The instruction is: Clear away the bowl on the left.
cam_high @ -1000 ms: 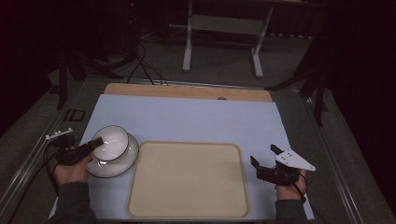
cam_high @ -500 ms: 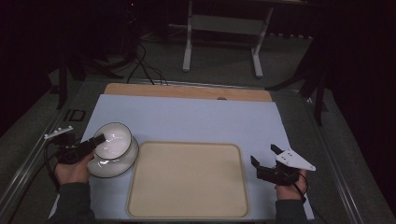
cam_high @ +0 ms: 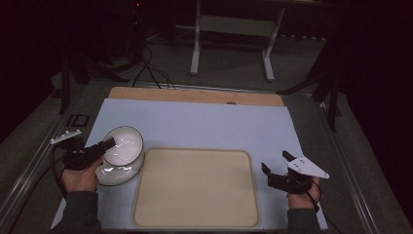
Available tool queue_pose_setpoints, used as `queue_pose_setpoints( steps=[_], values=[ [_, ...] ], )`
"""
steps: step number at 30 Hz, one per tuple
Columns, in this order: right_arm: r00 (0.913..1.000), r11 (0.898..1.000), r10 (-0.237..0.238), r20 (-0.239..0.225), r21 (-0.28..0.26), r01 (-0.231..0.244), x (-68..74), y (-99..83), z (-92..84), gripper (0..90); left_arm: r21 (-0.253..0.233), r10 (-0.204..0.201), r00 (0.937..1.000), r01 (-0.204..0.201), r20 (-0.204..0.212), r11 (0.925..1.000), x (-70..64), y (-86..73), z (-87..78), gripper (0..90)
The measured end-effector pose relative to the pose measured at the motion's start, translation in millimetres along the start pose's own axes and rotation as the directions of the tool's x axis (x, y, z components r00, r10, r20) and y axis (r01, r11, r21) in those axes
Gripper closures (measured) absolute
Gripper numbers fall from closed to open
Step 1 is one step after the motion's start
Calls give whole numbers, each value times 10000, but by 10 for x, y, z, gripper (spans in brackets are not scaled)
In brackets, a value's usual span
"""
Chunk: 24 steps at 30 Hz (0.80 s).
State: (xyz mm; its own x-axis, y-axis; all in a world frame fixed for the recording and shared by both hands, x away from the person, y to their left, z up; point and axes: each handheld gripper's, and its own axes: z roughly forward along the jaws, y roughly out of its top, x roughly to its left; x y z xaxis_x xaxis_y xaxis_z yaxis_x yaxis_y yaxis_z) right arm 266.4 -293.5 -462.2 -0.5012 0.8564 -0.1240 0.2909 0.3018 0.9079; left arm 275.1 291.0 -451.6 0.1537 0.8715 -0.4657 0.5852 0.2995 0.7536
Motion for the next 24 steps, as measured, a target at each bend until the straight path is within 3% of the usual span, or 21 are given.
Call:
queue_pose_setpoints(
  steps=[6,24],
  values=[
    [10000,10000,-6,-9,1,6,2,0,1,144,96,288,9994,-290,191,9995,-108,8,34,783],
    [10000,10000,-36,-6,-1,36,4,2,0,144,208,581,9967,-594,566,9980,-289,-11,104,781]
  ],
)
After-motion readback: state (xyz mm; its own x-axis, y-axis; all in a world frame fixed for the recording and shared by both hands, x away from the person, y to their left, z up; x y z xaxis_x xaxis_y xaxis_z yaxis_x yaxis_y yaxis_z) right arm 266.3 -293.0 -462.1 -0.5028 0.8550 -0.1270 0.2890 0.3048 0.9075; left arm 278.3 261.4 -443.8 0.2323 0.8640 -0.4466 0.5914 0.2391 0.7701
